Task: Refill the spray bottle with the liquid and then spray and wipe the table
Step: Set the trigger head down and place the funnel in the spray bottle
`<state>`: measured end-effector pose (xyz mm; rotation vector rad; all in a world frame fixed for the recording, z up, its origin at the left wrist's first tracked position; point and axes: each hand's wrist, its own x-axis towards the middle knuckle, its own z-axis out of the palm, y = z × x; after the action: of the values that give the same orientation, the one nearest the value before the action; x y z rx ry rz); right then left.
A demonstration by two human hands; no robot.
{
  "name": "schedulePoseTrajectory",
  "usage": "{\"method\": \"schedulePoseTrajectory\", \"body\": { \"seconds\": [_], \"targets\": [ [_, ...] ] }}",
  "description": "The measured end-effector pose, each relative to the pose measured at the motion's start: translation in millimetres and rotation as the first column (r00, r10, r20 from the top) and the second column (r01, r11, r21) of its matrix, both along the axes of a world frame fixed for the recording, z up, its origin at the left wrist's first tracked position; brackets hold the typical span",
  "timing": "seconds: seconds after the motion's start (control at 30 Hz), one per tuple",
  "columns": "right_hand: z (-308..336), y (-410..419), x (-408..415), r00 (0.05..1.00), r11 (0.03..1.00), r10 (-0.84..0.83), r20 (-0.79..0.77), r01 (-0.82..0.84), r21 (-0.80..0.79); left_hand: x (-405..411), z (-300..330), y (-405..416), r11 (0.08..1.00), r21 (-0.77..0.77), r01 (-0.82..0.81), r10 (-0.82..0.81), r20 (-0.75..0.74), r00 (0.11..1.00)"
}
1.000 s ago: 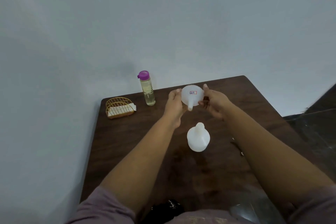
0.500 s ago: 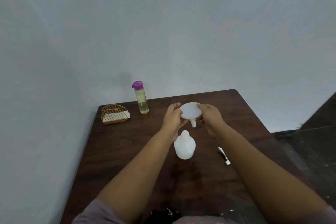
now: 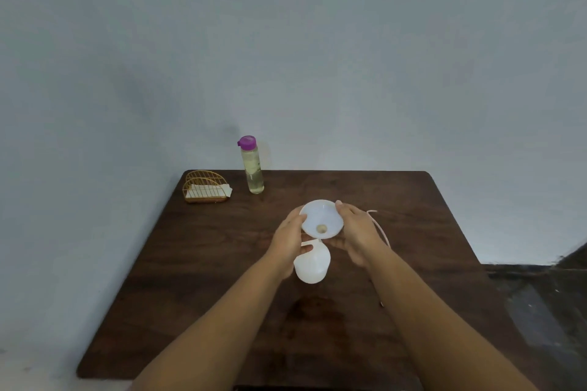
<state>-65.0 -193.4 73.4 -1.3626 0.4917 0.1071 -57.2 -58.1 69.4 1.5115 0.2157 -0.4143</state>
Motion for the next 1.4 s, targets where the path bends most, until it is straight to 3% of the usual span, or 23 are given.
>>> {"method": "schedulePoseTrajectory", "body": {
  "seconds": [0.23, 0.4, 0.57, 0.77, 1.4],
  "targets": [
    [0, -2, 13, 0.995, 0.996, 0.086, 0.049, -0.087, 0.019, 1, 3, 1, 1.0, -0.001, -0.005, 0.005, 0.098, 0.995],
    [-2, 1, 25, 0.993, 0.993, 0.117, 0.011, -0.117, -0.006, 7, 1, 6, 0.999, 0.041, -0.006, 0.003, 0.063, 0.998],
    [-16, -3, 30, 0.99, 0.98, 0.144, 0.009, -0.142, -0.141, 7, -7, 9, 0.994, 0.102, 0.036, -0.04, 0.038, 0.998],
    [-21, -2, 34, 0.99, 0.987, 0.14, -0.021, -0.141, -0.075, 10, -7, 7, 0.996, 0.09, 0.027, -0.031, 0.043, 0.999],
    [-57, -8, 38, 0.984, 0.911, 0.178, -0.011, -0.169, -0.375, 14, -35, 11, 0.995, 0.096, -0.036, 0.037, -0.007, 0.999]
  ]
}}
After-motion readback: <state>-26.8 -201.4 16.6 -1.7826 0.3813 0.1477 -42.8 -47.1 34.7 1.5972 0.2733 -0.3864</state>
